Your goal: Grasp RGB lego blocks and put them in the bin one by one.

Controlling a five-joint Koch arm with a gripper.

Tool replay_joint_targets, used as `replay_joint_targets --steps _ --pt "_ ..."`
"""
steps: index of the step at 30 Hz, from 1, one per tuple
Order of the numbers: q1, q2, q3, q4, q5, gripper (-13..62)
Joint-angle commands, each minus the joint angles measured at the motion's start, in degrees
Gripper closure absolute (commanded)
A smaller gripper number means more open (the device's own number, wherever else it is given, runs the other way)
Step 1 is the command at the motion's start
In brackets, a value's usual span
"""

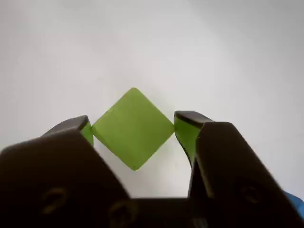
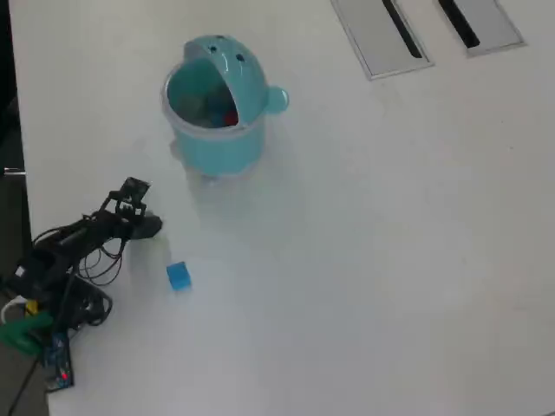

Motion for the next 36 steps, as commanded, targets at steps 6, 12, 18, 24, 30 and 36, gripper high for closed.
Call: replay_joint_targets --steps 6,12,18,24,30,36 --pt "0.0 3.96 -4.04 -2.55 0.44 28.4" --pt "-0.44 5.19 -8.26 -8.35 5.54 29.7" --pt "-0.35 5.62 -13.97 -12.22 10.28 29.8" --pt "-0.35 5.01 -25.75 -12.13 16.61 29.8" --pt "-0.26 1.32 -42.45 -8.09 20.74 29.8" --pt "-0.44 -2.99 -51.06 -7.47 21.01 29.9"
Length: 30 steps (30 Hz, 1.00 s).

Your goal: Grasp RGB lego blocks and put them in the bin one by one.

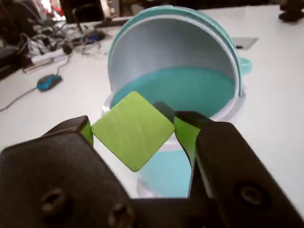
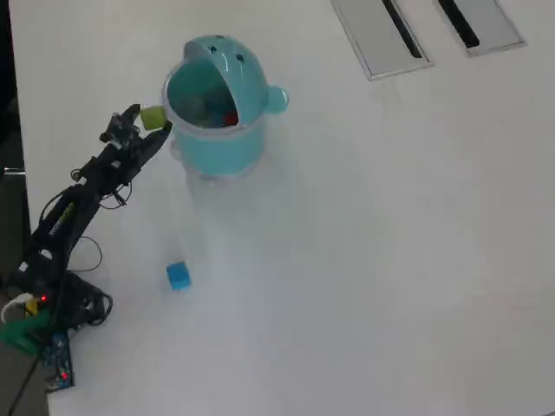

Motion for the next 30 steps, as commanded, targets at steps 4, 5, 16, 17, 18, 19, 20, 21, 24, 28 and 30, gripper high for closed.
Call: replay_joint_targets --steps 4,5,16,17,18,19,20,21,24,28,30 --pt "0.18 -2.64 -10.28 -0.53 0.18 30.1" --pt "0.18 -4.04 -11.69 -0.7 0.18 30.1" --pt "1.58 -27.33 -38.41 -1.67 0.0 32.3" --pt "1.58 -28.3 -39.02 -1.76 0.0 32.3" --pt "1.76 -29.09 -39.46 -1.85 -0.09 32.3" --pt "2.11 -30.15 -39.9 -2.11 -0.18 32.2" --pt "2.29 -30.94 -39.99 -3.08 -0.26 32.1" --pt "2.55 -31.46 -39.99 -4.04 -0.26 31.9" --pt "4.22 -33.93 -38.94 -8.26 -3.69 22.3" --pt "5.36 -33.93 -37.35 -9.67 -7.91 17.0" --pt "5.54 -33.57 -36.04 -9.93 -9.32 16.3"
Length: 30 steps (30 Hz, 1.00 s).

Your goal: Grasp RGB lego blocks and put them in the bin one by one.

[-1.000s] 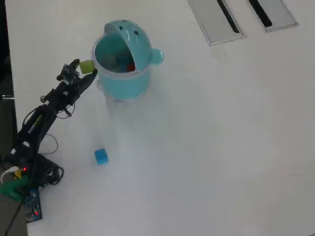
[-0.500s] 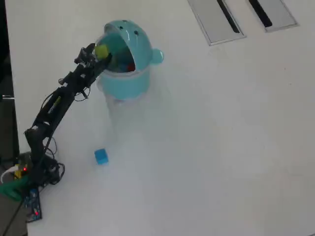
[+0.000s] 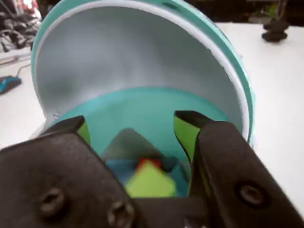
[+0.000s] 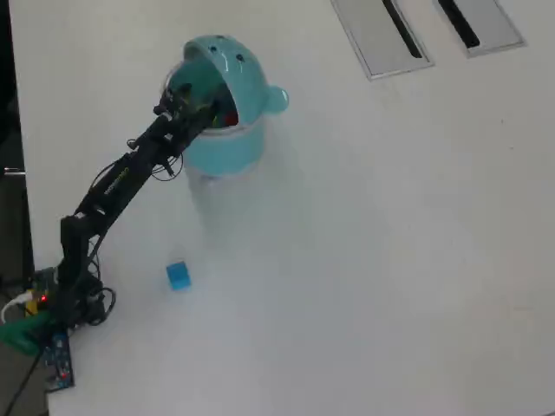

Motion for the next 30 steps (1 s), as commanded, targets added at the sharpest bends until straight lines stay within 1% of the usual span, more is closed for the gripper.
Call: replay_joint_targets --steps 1,10,14,23,30 --pt "0.26 2.11 -1.93 -4.92 -1.93 16.3" --pt "1.93 6.77 5.36 -7.03 -3.6 16.3" --pt "4.22 11.87 10.99 -4.13 -3.6 16.5" --pt "14.41 23.29 22.06 2.81 -5.45 16.4" --pt "21.8 29.79 29.44 9.58 -5.54 16.3"
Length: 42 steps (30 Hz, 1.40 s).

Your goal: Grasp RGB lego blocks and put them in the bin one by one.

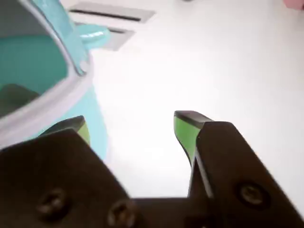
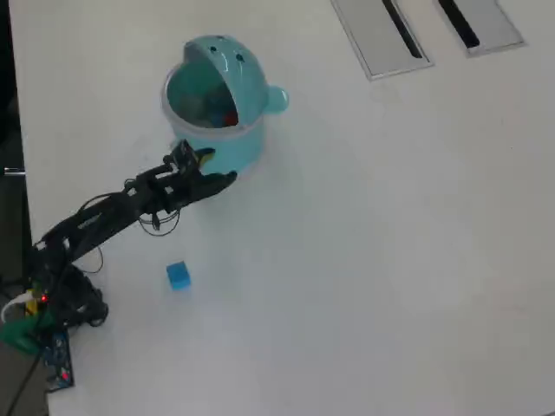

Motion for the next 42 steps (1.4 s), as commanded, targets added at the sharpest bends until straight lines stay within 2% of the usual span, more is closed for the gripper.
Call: replay_joint_targets --steps 1,8,22,29,42 --pt "2.29 4.39 -0.09 1.14 -0.7 16.3" --pt "8.61 11.78 10.9 11.87 -4.39 15.3" --pt "15.56 17.93 26.54 14.06 -9.58 15.5" --pt "18.19 19.16 34.19 15.47 -18.11 15.2" --pt "20.3 18.54 42.19 14.94 -20.57 15.3"
